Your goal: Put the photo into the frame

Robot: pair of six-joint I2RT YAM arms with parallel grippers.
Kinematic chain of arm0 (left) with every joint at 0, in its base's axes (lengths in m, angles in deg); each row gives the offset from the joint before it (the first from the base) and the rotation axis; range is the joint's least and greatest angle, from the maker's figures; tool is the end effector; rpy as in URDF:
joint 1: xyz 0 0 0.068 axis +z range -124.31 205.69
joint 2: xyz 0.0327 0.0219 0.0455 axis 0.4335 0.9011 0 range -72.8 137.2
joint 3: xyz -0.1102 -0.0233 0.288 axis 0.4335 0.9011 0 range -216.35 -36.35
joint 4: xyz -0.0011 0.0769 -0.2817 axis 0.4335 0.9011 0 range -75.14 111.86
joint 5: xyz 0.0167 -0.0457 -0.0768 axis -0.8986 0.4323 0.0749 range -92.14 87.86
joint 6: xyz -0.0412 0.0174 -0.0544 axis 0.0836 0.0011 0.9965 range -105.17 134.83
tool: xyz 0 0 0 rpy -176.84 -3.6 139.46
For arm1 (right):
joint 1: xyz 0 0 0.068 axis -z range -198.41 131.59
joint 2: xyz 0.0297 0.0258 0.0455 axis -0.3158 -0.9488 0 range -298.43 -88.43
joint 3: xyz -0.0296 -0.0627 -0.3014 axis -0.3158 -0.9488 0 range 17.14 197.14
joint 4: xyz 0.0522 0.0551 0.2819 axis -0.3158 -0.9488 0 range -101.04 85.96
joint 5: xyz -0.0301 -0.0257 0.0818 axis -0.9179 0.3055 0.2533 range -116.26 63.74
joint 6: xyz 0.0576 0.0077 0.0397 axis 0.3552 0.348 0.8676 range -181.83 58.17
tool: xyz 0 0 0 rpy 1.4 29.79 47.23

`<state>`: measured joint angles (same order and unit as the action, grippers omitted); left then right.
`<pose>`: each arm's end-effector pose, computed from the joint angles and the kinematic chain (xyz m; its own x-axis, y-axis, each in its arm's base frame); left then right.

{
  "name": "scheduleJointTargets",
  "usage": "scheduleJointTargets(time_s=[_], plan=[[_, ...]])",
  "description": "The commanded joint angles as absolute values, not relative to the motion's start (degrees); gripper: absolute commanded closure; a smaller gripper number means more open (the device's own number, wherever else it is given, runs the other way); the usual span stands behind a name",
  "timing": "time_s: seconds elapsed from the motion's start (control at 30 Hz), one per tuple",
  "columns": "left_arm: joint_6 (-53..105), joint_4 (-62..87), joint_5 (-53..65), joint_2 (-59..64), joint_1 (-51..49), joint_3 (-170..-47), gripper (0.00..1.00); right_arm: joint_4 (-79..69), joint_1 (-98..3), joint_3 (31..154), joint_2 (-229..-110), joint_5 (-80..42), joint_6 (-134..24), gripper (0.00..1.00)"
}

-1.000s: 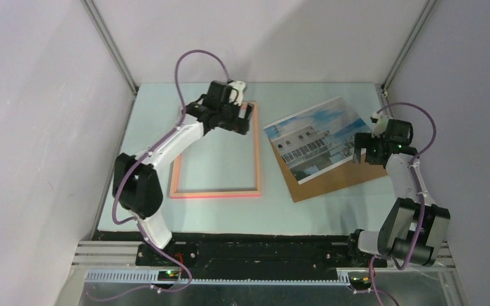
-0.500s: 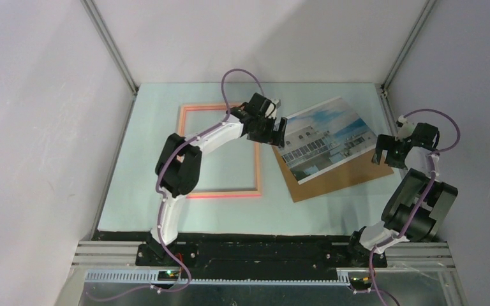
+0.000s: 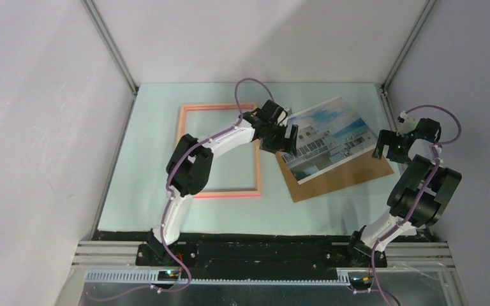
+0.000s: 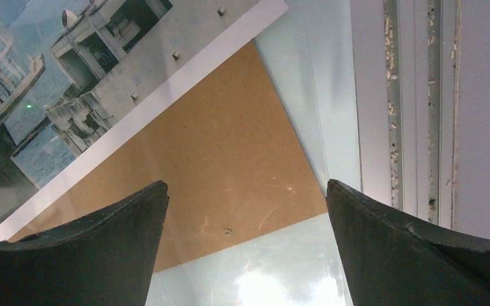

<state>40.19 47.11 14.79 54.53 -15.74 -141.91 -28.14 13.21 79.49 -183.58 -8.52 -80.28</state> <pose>0.4076 -0.3821 0.2016 -0.8743 0.2251 -0.4300 0.4280 0.7753 -0.4644 0.3354 -0.1860 0.2061 -0.7899 0.1323 -0.5988 0.1135 0.9911 0.0692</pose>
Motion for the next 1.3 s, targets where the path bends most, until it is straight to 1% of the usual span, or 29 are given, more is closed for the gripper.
scheduleJointTargets(time_s=[0.0,0.5,1.27], plan=[[42.32,46.27,17.48,55.68,-16.83,-144.44,0.04,-27.41,13.58,83.08,-185.44,-6.29,-81.48,0.02],[42.83,46.2,17.19,57.26,-19.25,-145.03,0.05,-29.98,13.85,87.39,-192.51,-6.32,-83.96,0.02],[44.34,46.1,18.62,59.75,-20.81,-145.67,0.05,-32.07,12.23,90.5,-197.28,-6.86,-85.48,0.03]])
